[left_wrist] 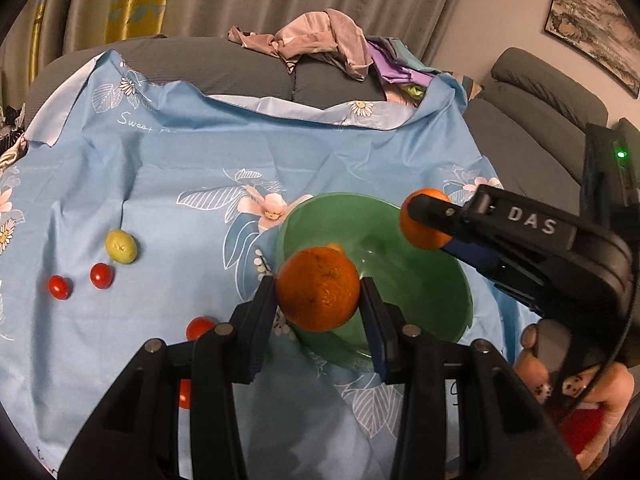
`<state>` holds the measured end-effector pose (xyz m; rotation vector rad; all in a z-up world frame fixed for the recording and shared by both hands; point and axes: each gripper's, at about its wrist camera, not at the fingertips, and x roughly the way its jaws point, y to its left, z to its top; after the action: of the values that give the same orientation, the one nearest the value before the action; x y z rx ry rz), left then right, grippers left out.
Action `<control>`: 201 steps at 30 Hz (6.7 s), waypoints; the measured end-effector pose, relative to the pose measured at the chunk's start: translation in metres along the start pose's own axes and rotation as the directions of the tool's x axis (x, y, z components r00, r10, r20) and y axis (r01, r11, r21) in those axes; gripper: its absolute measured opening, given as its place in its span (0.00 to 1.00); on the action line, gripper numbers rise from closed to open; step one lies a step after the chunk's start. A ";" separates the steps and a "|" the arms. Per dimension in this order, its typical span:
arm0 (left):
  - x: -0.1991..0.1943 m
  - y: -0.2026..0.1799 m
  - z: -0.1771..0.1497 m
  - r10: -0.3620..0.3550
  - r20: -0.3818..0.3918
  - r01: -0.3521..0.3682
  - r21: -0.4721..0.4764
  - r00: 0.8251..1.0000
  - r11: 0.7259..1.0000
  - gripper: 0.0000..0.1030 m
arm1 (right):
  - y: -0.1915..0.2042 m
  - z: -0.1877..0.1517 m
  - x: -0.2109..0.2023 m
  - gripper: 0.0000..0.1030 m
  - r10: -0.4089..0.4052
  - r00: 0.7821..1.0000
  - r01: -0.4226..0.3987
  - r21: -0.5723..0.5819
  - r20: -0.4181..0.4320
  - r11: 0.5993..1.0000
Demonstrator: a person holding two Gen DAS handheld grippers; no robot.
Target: Organize fruits
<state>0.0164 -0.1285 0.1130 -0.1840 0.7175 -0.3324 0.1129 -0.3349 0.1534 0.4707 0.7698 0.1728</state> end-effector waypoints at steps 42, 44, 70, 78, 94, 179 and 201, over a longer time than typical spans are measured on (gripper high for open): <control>0.070 -0.034 0.011 -0.008 -0.132 0.032 0.182 0.991 0.983 0.40 | -0.027 0.003 0.026 0.46 -0.121 0.989 0.124 0.042 -0.084 0.991; 0.075 -0.035 0.011 -0.019 -0.149 0.046 0.179 0.989 0.983 0.40 | -0.031 0.003 0.029 0.46 -0.138 0.986 0.143 0.049 -0.097 0.989; -0.015 0.055 0.029 0.065 0.037 -0.063 -0.048 0.997 0.997 0.76 | 0.001 0.001 0.018 0.55 -0.119 0.991 0.116 -0.042 -0.063 0.992; -0.051 0.134 0.030 0.310 0.088 -0.290 -0.187 0.947 0.939 0.79 | 0.046 -0.014 0.022 0.57 -0.021 0.996 0.007 -0.153 -0.087 0.988; -0.004 0.194 0.025 0.175 -0.040 -0.178 -0.349 0.984 0.920 0.65 | 0.118 -0.074 0.059 0.60 0.024 0.958 -0.143 -0.401 -0.287 0.905; -0.055 0.164 0.032 0.183 0.040 -0.160 -0.323 0.982 0.933 0.37 | 0.122 -0.091 0.097 0.35 -0.037 0.960 -0.082 -0.404 -0.278 0.911; -0.060 0.159 -0.009 0.268 0.020 -0.243 -0.363 0.963 0.900 0.37 | 0.106 -0.079 0.060 0.35 0.134 0.958 -0.210 -0.302 -0.253 0.930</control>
<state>0.0052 0.0406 0.0996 -0.4409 0.7190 0.0612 0.1016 -0.1949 0.1163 0.2034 0.9049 0.5194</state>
